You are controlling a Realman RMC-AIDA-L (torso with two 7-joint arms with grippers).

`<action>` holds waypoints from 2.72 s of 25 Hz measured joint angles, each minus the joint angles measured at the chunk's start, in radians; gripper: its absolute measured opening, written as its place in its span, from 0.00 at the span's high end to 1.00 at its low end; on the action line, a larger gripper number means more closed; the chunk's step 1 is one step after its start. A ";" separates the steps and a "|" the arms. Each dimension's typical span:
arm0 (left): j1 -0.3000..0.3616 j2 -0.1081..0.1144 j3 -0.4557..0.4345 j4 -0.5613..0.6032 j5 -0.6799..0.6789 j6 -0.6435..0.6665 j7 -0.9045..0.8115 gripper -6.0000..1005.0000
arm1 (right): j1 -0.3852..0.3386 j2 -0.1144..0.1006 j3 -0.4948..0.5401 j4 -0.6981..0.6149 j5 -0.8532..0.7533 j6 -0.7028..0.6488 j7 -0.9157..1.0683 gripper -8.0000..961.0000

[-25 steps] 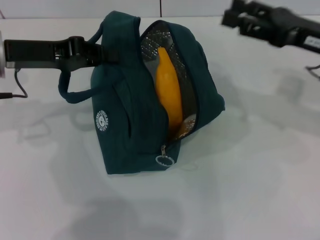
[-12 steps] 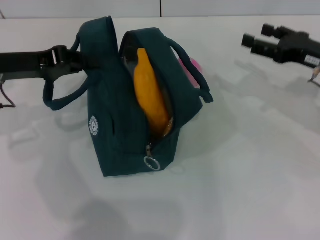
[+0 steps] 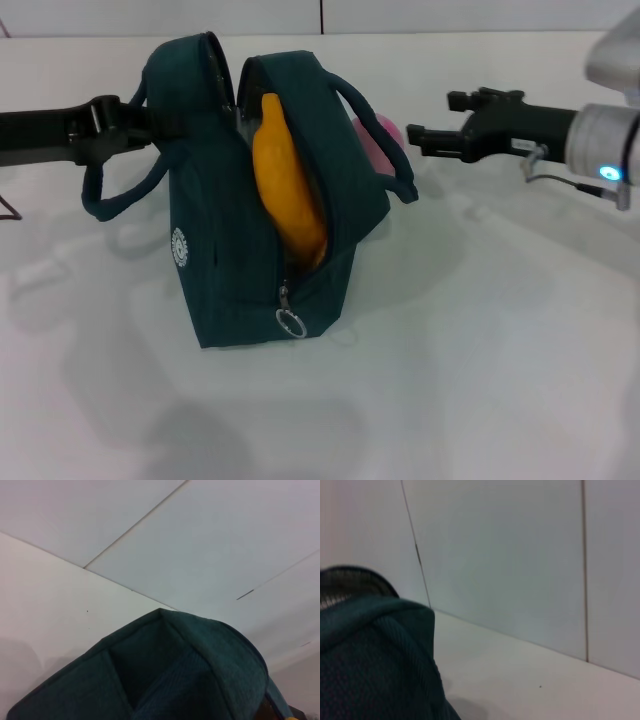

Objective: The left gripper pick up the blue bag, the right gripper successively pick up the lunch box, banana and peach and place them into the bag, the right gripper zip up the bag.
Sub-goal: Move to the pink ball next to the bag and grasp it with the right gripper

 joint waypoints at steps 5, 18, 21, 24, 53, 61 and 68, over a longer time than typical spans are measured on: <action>-0.008 -0.002 0.000 0.000 0.000 -0.001 0.000 0.94 | 0.072 0.000 -0.017 0.061 0.009 0.040 0.000 0.14; -0.058 -0.002 -0.002 -0.059 -0.001 -0.043 0.009 0.94 | 0.189 0.000 -0.047 0.181 0.026 0.088 -0.012 0.14; -0.060 -0.002 -0.004 -0.060 -0.001 -0.051 0.007 0.94 | 0.190 0.000 -0.074 0.182 0.072 0.087 -0.037 0.15; -0.059 -0.001 -0.016 -0.061 -0.001 -0.053 0.007 0.94 | 0.199 0.000 -0.145 0.182 0.130 0.090 -0.043 0.15; -0.066 -0.014 -0.047 -0.075 -0.004 -0.067 0.006 0.94 | 0.209 0.000 -0.417 0.181 0.337 0.221 -0.053 0.15; -0.066 -0.021 -0.047 -0.075 -0.003 -0.067 0.010 0.94 | 0.203 0.000 -0.423 0.184 0.341 0.221 -0.053 0.16; -0.063 -0.024 -0.047 -0.075 -0.002 -0.067 0.010 0.94 | 0.190 0.000 -0.427 0.183 0.375 0.219 -0.053 0.18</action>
